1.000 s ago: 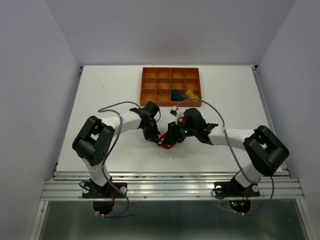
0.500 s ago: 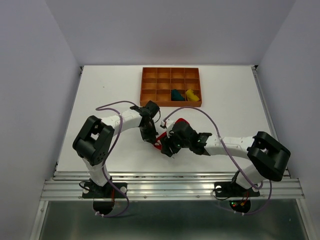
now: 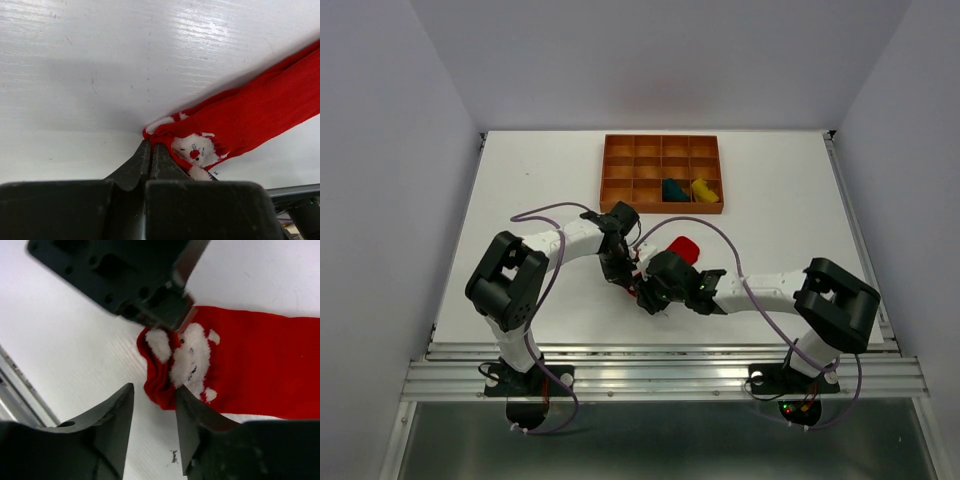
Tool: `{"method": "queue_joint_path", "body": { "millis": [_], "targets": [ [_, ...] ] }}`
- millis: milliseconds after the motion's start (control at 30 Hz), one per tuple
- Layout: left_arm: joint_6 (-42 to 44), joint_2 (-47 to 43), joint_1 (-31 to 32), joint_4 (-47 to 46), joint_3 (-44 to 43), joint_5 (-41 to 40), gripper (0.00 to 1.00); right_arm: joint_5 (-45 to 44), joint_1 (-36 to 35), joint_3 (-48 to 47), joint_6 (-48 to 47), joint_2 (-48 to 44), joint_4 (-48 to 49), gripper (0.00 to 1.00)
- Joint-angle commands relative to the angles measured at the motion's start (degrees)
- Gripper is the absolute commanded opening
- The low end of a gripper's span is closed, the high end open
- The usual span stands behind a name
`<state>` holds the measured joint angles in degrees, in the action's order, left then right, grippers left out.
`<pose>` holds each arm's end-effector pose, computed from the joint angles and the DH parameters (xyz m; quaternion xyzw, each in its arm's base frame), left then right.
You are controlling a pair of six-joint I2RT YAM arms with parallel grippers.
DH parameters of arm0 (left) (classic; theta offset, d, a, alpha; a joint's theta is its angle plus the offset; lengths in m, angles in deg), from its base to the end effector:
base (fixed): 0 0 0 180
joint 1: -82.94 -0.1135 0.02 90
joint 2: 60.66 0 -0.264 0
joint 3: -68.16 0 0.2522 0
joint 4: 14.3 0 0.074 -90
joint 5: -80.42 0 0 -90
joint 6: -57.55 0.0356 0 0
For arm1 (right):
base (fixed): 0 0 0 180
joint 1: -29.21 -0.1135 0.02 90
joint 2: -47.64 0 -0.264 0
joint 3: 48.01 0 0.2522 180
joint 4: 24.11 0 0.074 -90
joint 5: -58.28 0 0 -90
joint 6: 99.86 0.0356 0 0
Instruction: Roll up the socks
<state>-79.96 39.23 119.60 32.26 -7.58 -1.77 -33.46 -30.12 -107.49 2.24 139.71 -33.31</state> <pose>0.2631 -0.2018 0.1673 -0.0816 0.9802 -0.1619 0.0791 0.1661 0.2779 0.1685 -0.3599 0.8387 0.2271 0.3397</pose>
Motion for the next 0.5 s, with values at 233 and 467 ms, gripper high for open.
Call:
{"method": "queue_joint_path", "body": {
  "millis": [233, 467],
  "targets": [
    [-1.97, -3.04, 0.25, 1.48, 1.68, -1.22, 0.0, -11.44, -0.35, -0.96, 16.26, 0.74, 3.09, 0.1],
    [-3.73, -6.99, 0.25, -0.35, 2.65, -2.98, 0.23, -1.45, 4.91, 3.26, 26.65, 0.48, 4.48, 0.01]
  ]
}}
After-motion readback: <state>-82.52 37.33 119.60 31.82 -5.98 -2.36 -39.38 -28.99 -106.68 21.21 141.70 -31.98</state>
